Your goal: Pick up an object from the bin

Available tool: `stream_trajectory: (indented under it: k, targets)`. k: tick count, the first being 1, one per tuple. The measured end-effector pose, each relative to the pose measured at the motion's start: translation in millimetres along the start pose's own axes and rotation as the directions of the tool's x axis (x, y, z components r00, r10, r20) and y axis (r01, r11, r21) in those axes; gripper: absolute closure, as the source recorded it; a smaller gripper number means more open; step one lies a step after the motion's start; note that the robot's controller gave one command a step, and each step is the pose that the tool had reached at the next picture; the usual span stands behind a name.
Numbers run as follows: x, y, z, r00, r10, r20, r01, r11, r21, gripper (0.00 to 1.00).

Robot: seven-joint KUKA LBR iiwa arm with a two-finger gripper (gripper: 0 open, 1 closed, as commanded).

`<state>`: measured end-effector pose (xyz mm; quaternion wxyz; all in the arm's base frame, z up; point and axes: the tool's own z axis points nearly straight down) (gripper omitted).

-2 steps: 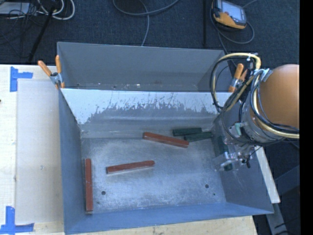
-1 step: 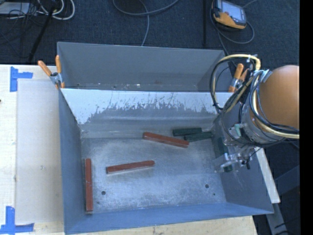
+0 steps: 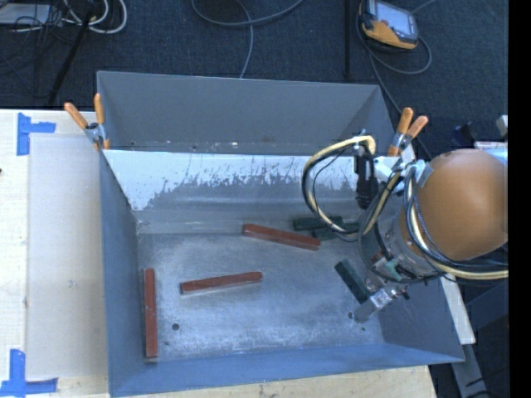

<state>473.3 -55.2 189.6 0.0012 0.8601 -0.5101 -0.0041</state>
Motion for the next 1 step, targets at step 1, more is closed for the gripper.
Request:
stream_trajectory:
  k: [1]
  targets:
    - [-0.3, -7.5, -38.3, 0.998, -0.058, -0.004, 0.058, 0.998, 0.007, 1.00]
